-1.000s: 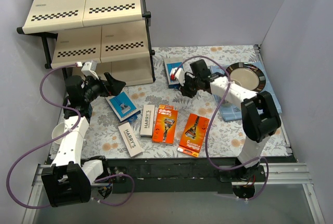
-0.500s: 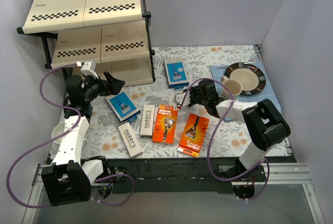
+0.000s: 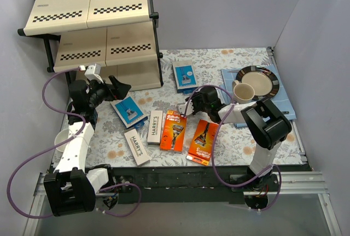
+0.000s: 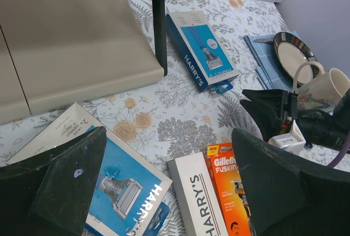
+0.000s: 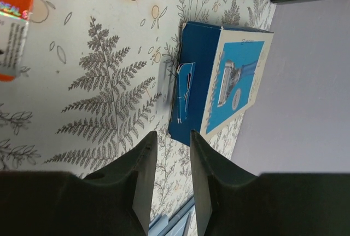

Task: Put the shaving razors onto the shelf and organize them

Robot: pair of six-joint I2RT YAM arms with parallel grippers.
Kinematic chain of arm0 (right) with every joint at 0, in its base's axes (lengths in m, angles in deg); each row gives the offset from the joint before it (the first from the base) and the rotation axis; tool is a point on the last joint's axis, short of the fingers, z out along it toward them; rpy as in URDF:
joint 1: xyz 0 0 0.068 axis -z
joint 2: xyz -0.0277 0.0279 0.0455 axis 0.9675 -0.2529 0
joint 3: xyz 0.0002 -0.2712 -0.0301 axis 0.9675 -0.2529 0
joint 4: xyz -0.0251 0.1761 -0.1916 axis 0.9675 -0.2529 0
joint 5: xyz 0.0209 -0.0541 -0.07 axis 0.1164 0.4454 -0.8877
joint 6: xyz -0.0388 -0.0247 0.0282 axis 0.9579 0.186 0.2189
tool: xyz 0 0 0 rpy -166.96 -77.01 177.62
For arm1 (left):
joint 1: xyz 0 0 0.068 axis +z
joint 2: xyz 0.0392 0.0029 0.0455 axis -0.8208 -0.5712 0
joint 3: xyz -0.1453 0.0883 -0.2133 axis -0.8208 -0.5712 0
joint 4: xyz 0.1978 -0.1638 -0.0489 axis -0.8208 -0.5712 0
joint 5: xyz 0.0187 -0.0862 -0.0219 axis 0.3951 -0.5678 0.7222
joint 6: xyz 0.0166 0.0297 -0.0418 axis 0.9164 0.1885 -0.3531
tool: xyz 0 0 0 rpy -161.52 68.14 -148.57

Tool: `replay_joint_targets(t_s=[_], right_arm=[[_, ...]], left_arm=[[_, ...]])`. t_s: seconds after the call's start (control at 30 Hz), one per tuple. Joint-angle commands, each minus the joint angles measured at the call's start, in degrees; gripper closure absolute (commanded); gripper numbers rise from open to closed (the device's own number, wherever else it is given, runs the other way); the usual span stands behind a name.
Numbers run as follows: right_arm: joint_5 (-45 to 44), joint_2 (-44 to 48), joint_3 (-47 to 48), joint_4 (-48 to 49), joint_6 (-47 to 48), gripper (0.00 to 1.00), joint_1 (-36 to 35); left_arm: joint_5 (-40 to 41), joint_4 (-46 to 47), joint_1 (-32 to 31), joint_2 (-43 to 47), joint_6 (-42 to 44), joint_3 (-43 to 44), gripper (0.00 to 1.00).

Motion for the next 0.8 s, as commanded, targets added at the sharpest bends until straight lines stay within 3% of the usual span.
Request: replay_joint_targets(t_s=[0.0,0.3,0.63,0.73,0.77], right_arm=[[-4.02,-3.46,4.4,2.2,1.75,0.63,-1.02],[-9.91,-9.01,7.13,4.4,3.42,0.68,-1.29],[-17.9,-15.6,9.24,14.86,4.03,0.77,-1.46],[-18.35,-16.31,9.59,15.56,3.68,0.85,-1.46],[-18.44,-16.31,9.59,15.91,3.68,0.92,-1.46]], left_arm=[[0.99,2.34,0.23,0.0,-0.72,-0.8,0.02],[0.64,4.45,0.14,-1.49,-1.77,-1.41,0.02],[-0.15,3.84,0.23,-2.46,-1.33,-0.53,0.02],[-0.06,3.93,0.23,-2.55,-1.51,-0.44,0.02],[-0.06,3.93,0.23,-2.46,-1.51,-0.36,0.02]])
